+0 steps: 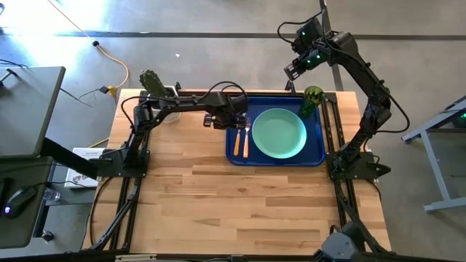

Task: Pick and place plate/cup/fork/spoon on tray
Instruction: Adjust the blue tray

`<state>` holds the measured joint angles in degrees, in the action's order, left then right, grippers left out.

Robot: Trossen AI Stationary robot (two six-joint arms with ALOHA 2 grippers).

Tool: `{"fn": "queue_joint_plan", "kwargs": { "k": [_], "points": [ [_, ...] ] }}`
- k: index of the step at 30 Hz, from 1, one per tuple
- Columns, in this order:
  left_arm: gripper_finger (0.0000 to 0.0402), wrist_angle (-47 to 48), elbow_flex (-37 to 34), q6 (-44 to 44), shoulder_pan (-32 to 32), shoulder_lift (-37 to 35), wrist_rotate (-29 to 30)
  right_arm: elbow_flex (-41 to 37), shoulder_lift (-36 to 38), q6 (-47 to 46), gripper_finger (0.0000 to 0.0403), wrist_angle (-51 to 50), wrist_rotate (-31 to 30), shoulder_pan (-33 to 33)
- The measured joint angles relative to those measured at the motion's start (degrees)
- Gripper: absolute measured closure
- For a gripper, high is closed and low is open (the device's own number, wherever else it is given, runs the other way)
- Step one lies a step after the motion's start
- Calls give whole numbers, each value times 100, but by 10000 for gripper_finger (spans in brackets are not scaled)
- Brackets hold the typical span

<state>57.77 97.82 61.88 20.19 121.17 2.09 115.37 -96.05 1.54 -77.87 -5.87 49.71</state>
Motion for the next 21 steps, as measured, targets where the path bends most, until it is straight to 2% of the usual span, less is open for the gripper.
{"fn": "queue_joint_plan", "kwargs": {
  "k": [21],
  "points": [
    [270,-227,-4,-49,-1,369,7,0,-2,-6,322,-4,28,0]
  ]
}}
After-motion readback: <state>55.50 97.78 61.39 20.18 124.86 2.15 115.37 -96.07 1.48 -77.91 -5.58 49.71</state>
